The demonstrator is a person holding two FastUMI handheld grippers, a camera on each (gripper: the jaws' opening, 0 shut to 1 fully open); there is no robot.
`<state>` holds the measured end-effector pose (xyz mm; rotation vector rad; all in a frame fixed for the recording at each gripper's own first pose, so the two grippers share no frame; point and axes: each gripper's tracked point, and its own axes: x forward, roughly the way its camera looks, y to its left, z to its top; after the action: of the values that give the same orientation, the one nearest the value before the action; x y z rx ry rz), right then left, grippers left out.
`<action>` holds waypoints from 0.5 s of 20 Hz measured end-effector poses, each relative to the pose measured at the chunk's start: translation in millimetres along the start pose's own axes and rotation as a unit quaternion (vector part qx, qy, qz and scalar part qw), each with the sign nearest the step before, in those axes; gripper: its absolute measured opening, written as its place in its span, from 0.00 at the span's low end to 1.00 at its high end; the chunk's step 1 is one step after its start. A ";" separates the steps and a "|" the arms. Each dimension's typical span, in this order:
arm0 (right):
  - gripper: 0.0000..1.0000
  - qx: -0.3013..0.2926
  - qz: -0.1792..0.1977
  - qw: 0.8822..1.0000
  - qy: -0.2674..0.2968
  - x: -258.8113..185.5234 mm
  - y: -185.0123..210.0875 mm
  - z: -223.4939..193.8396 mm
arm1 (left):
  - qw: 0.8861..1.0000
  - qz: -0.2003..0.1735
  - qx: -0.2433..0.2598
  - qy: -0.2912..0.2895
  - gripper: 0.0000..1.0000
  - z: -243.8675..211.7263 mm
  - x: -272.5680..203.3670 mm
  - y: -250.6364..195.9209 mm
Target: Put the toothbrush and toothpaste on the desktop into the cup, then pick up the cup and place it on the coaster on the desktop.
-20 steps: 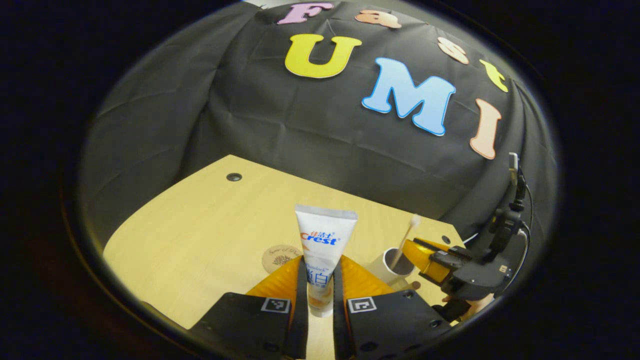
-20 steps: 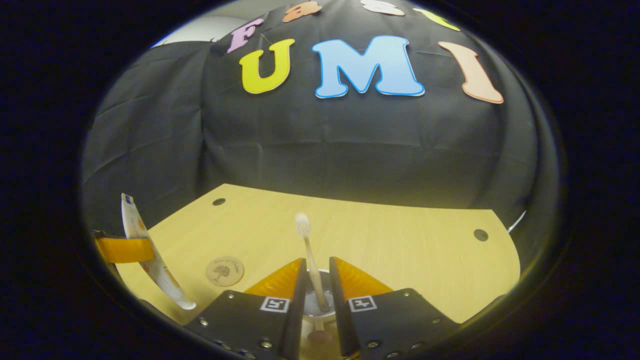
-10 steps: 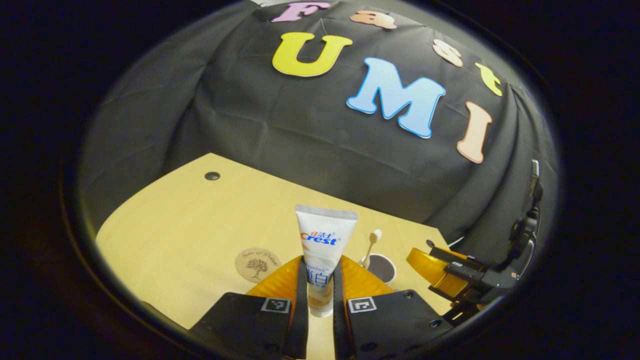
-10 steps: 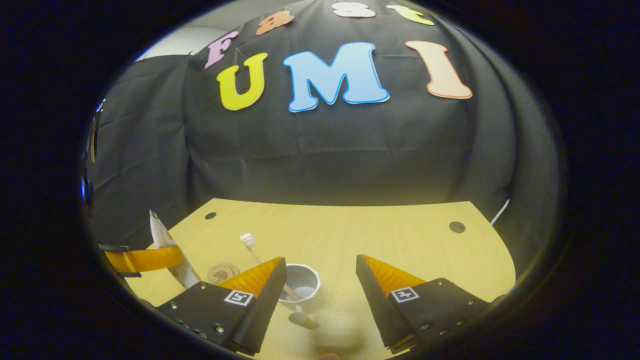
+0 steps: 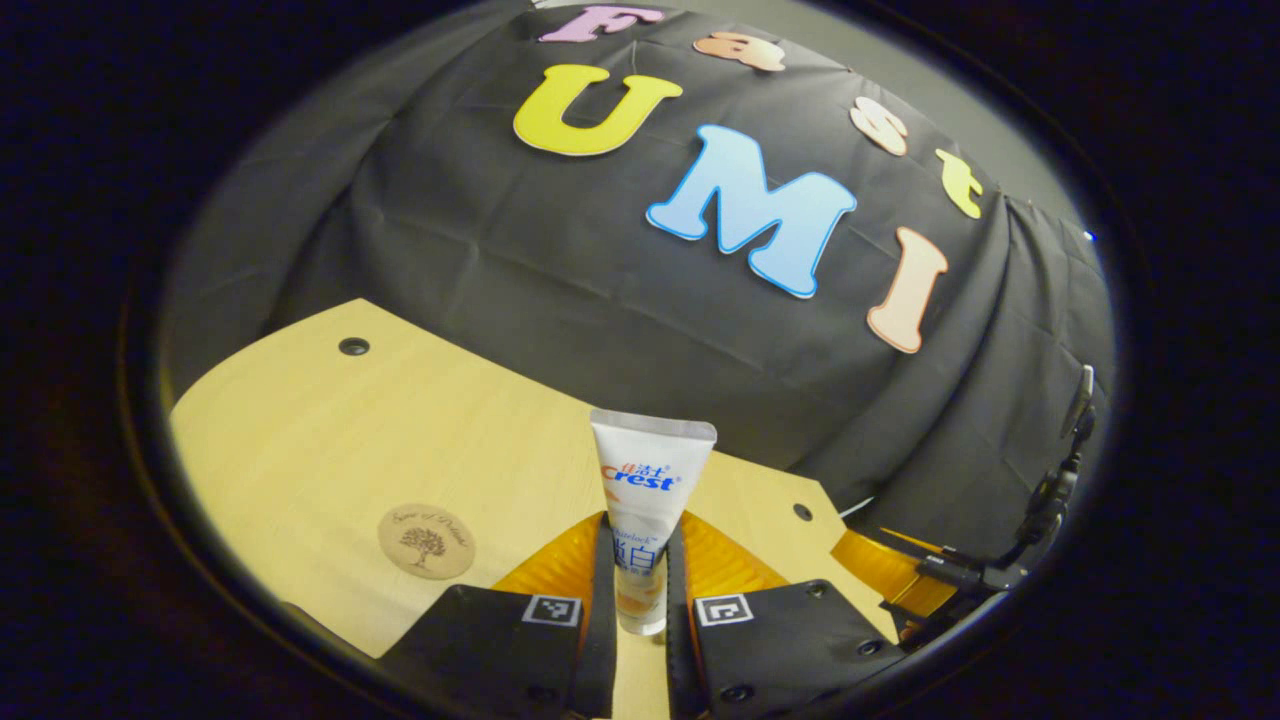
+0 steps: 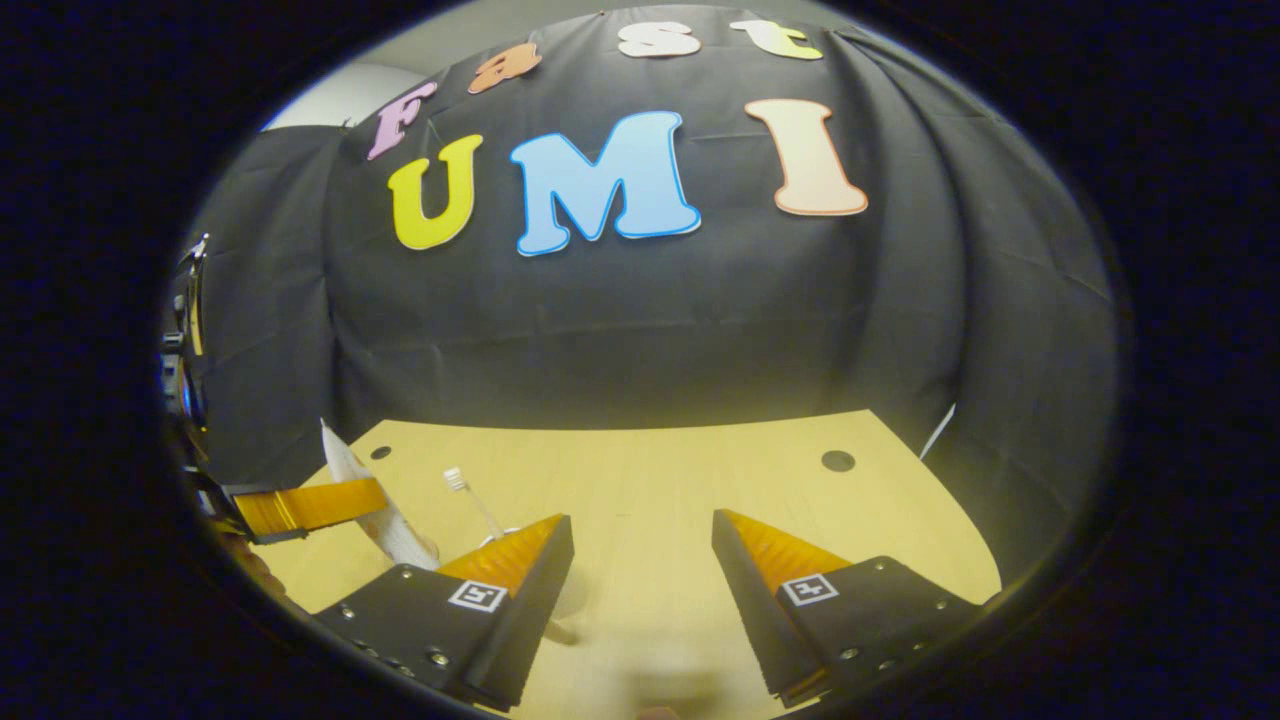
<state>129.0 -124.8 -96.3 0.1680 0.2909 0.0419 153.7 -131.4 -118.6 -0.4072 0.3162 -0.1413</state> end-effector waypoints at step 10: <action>0.84 0.025 -0.030 0.999 0.009 -20.5 -30.0 -10.5 | 0.998 -0.039 0.035 -0.031 0.26 -2.1 47.4 -35.2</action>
<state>106.9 -154.1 -105.5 0.2084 0.3158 -0.0229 195.1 -173.5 -119.0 -0.3540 0.2342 -0.2159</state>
